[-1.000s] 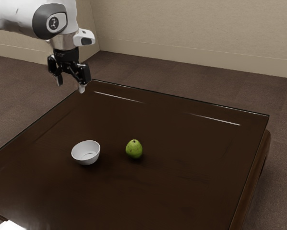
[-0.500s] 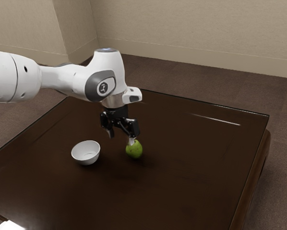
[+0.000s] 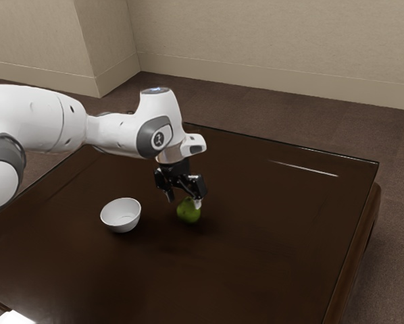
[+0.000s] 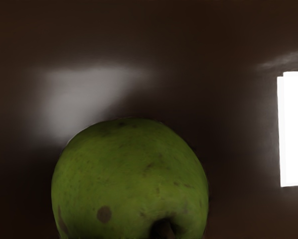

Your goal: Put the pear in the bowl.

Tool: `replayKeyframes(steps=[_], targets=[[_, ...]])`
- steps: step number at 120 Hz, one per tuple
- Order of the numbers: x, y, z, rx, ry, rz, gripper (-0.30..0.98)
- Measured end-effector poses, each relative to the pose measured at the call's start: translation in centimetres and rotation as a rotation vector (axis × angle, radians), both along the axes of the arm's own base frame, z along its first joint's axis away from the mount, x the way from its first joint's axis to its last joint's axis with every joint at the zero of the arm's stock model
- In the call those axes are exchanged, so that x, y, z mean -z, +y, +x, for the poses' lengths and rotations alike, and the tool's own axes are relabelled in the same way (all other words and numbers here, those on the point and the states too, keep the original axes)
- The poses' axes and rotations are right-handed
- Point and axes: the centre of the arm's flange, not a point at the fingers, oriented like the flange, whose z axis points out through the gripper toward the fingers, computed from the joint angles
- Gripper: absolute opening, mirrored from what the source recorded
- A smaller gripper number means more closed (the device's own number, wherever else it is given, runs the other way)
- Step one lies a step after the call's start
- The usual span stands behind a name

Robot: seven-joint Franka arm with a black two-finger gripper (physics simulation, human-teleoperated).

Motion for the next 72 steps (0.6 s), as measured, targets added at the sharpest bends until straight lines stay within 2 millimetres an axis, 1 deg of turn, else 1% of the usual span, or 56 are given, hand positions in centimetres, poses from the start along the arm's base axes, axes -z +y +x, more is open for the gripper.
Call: replayKeyframes(steps=[20, 31, 46, 57, 72], targets=[[1.3, 0.1, -0.6, 0.001, 0.020, -0.014, 0.69], [2.0, 0.3, -0.6, 0.004, 0.024, -0.013, 0.69], [3.3, 0.4, -0.2, 0.010, 0.025, -0.011, 0.69], [3.8, 0.8, 0.2, 0.011, 0.016, -0.010, 0.69], [4.5, 0.7, 0.6, 0.021, 0.008, -0.010, 0.69]])
